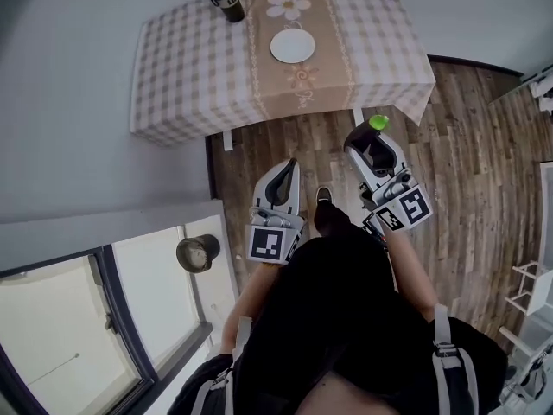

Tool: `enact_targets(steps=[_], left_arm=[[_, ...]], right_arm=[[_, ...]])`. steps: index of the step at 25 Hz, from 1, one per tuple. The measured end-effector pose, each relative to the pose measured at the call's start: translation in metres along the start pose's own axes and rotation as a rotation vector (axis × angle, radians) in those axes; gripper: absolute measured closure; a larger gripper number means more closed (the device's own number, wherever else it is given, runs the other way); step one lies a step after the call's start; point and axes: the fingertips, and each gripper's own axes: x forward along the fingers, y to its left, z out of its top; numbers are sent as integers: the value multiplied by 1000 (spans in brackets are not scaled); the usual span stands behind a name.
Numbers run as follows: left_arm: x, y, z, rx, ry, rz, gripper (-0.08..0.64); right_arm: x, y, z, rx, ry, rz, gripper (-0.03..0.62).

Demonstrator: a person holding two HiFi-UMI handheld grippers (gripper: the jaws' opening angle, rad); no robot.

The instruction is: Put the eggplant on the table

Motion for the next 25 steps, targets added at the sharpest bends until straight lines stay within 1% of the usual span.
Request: enact_targets(steps=[4,7,10,12,15,17,20,23,25], left_arm=[[53,29,1,4,10,-8,568],[82,56,-3,2,12,6,568],[103,80,-4,-8,15,6,568],[116,97,-8,-20,9,-12,568],[127,128,-21,-12,-22,-91,568],[145,152,-25,-9,-32,-142,568],[184,188,-15,-33,-32,-195,568],[225,229,-8,-27,-25,-267,568],[245,249,-6,-18,-24,-324,568]], right_arm=[[43,-42,-6,3,18,7,385],[76,-70,-15,-1,45,9,385],[105,-89,-22,-4,74,1,385],[124,-97,-29,-16,88,-12,385],[153,-99,-45,-55,85,-51,385],[178,-107,-48,-74,84,-77,385],[215,-131,-40,-52,97,-128,385],[248,-162,-32,-45,99,-219,385],[260,-177,-24,-60,92,-273,385]])
